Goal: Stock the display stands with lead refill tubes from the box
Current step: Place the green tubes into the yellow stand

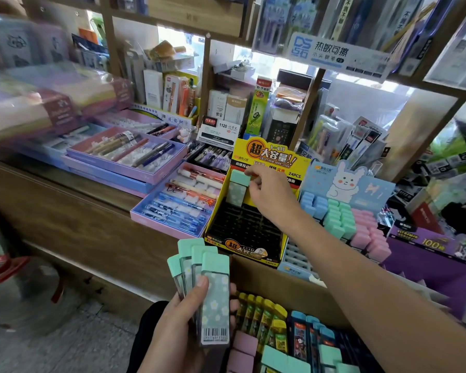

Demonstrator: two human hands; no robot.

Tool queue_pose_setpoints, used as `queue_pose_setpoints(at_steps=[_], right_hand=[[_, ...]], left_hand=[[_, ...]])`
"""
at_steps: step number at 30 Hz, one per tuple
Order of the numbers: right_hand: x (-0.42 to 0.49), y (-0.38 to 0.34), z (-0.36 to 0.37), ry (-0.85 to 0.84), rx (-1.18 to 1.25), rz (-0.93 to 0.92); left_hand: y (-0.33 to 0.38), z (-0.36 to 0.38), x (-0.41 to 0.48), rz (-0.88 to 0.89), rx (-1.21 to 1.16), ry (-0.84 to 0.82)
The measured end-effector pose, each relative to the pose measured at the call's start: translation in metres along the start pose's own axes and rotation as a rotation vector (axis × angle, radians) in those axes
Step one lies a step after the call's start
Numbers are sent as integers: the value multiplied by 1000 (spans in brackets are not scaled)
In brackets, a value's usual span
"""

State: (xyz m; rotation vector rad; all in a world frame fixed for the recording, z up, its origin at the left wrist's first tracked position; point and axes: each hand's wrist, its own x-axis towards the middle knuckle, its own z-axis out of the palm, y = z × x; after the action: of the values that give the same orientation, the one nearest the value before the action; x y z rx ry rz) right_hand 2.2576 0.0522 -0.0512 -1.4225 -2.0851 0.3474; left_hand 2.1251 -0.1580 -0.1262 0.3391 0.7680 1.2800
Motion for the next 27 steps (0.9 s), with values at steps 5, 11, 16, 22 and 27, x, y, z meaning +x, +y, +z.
queue_pose_setpoints(at_steps=[5, 11, 16, 22, 27], right_hand=[[-32, -15, -7, -23, 102, 18], [-83, -18, -14, -180, 417, 116], [-119, -9, -13, -363, 553, 239], [-140, -8, -3, -369, 753, 314], [-143, -6, 1, -362, 827, 375]], left_hand=[[-1, 0, -3, 42, -10, -12], [-7, -4, 0, 44, -53, 58], [-8, -5, 3, 50, -41, 106], [-10, -6, 2, 55, 25, 131], [-13, -6, 1, 83, 64, 141]])
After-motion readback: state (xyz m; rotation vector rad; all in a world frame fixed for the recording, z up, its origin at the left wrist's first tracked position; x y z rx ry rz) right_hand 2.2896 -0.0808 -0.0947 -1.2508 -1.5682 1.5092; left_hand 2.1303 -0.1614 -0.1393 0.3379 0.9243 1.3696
